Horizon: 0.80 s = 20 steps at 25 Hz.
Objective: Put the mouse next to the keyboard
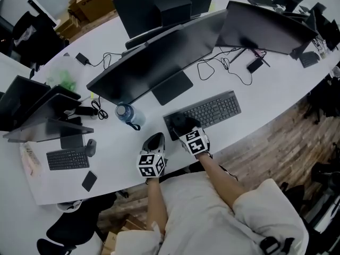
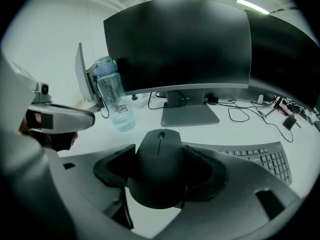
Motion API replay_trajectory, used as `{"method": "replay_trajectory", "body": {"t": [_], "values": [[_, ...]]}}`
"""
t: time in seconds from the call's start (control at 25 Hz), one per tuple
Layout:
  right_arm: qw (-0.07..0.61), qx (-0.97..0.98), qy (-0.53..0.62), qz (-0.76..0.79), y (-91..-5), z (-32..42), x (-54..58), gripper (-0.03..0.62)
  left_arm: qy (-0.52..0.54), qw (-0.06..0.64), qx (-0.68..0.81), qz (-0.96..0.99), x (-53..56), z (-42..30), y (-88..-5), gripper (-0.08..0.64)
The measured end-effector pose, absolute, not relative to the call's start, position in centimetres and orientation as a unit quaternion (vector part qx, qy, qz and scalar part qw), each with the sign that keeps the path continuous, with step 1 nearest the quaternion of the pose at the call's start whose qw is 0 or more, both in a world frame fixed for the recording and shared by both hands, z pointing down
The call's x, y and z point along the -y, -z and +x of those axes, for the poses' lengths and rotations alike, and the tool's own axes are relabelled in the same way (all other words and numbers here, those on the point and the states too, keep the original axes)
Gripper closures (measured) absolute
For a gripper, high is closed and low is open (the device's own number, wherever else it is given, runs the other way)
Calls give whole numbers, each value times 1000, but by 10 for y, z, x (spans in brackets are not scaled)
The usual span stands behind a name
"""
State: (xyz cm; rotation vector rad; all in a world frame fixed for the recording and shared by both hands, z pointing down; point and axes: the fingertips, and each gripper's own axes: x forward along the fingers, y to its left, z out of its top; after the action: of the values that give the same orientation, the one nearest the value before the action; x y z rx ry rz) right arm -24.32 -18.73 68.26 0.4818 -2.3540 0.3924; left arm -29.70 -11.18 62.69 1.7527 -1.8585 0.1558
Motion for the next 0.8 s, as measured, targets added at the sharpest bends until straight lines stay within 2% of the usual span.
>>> {"method": "replay_trajectory", "body": {"t": [0.32,0.8], "values": [[331,908,-169,194,-682,-216,222,287,-38,291,695,656,138,-275,-622,535],[301,916,-173,203,-676,-176,264,288,-63,289,690,660,177,-251,-627,535]]}}
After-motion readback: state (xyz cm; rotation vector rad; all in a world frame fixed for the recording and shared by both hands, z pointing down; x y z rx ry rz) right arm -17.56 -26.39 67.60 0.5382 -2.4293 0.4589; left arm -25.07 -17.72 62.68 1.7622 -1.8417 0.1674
